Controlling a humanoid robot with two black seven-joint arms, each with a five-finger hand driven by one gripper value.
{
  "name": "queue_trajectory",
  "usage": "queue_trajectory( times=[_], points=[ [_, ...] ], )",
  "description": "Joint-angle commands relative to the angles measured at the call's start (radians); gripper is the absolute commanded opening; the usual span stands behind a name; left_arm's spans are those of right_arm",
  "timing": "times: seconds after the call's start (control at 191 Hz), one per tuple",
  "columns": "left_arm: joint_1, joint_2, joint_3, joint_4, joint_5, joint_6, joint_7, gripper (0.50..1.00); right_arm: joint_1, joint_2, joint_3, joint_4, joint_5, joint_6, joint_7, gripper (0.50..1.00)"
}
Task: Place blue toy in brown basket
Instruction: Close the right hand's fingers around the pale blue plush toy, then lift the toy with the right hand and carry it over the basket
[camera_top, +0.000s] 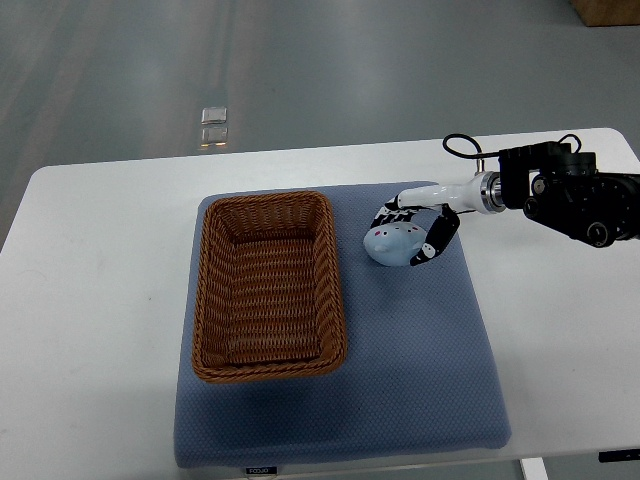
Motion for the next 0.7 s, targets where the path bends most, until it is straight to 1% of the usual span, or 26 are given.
queue_trajectory(
  times=[0.0, 0.099, 0.136, 0.162, 0.188, 0.215, 0.23, 0.257, 0.262, 0.272, 0.288, 0.293, 0.298, 0.325, 0.34, 0.346, 0.351, 0.382, 0.545, 0.623, 0.696],
  points=[
    [0.000, 0.000, 0.000, 0.000, 0.000, 0.000, 0.000, 1.000, -0.007, 0.003, 0.000, -0.009, 0.000, 0.000, 0.001, 0.778],
    [0.000, 0.000, 0.000, 0.000, 0.000, 0.000, 0.000, 1.000, -0.010, 0.013, 0.000, -0.018, 0.000, 0.000, 0.000, 0.756],
    [0.000, 0.000, 0.000, 0.001, 0.000, 0.000, 0.000, 1.000, -0.010, 0.021, 0.000, -0.024, 0.000, -0.002, 0.001, 0.727],
    [0.000, 0.000, 0.000, 0.000, 0.000, 0.000, 0.000, 1.000, -0.010, 0.024, 0.000, -0.025, 0.000, -0.005, 0.001, 0.717],
    [0.000, 0.000, 0.000, 0.001, 0.000, 0.000, 0.000, 1.000, -0.008, 0.027, 0.000, -0.025, 0.000, -0.009, 0.001, 0.689],
    [0.000, 0.000, 0.000, 0.001, 0.000, 0.000, 0.000, 1.000, -0.008, 0.029, 0.000, -0.025, 0.000, -0.013, 0.001, 0.672],
    [0.000, 0.000, 0.000, 0.001, 0.000, 0.000, 0.000, 1.000, -0.008, 0.029, 0.000, -0.025, 0.000, -0.013, 0.001, 0.650],
    [0.000, 0.000, 0.000, 0.001, 0.000, 0.000, 0.000, 1.000, -0.007, 0.030, 0.000, -0.025, 0.000, -0.013, 0.001, 0.635],
    [0.000, 0.000, 0.000, 0.001, 0.000, 0.000, 0.000, 1.000, -0.007, 0.030, 0.000, -0.025, 0.000, -0.014, 0.001, 0.623],
    [0.000, 0.000, 0.000, 0.001, 0.000, 0.000, 0.000, 1.000, -0.007, 0.030, 0.000, -0.025, 0.000, -0.014, 0.001, 0.623],
    [0.000, 0.000, 0.000, 0.001, 0.000, 0.000, 0.000, 1.000, -0.007, 0.030, 0.000, -0.025, 0.000, -0.014, 0.001, 0.599],
    [0.000, 0.000, 0.000, 0.001, 0.000, 0.000, 0.000, 1.000, -0.007, 0.030, 0.000, -0.025, 0.000, -0.014, 0.001, 0.599],
    [0.000, 0.000, 0.000, 0.001, 0.000, 0.000, 0.000, 1.000, -0.005, 0.030, 0.000, -0.025, 0.000, -0.014, 0.001, 0.584],
    [0.000, 0.000, 0.000, 0.001, 0.000, 0.000, 0.000, 1.000, -0.005, 0.030, 0.002, -0.025, 0.000, -0.014, 0.001, 0.566],
    [0.000, 0.000, 0.000, 0.001, 0.000, 0.000, 0.000, 1.000, -0.003, 0.030, 0.002, -0.025, 0.000, -0.014, 0.001, 0.543],
    [0.000, 0.000, 0.000, 0.001, 0.000, 0.000, 0.000, 1.000, -0.003, 0.030, 0.002, -0.025, 0.000, -0.014, 0.001, 0.543],
    [0.000, 0.000, 0.000, 0.001, 0.000, 0.000, 0.000, 1.000, -0.002, 0.030, 0.002, -0.025, 0.000, -0.014, 0.001, 0.531],
    [0.000, 0.000, 0.000, 0.001, 0.000, 0.000, 0.000, 1.000, -0.002, 0.029, 0.002, -0.025, 0.000, -0.016, 0.001, 0.505],
    [0.000, 0.000, 0.000, 0.001, 0.000, 0.000, 0.000, 1.000, 0.010, 0.001, 0.031, -0.025, 0.009, -0.029, 0.009, 0.500],
    [0.000, 0.000, 0.000, 0.001, 0.000, 0.000, 0.000, 1.000, 0.036, -0.034, 0.068, -0.025, 0.014, -0.025, 0.012, 0.500],
    [0.000, 0.000, 0.000, 0.001, 0.000, 0.000, 0.000, 1.000, 0.058, -0.045, 0.095, -0.013, 0.018, -0.022, 0.013, 0.500]
  ],
)
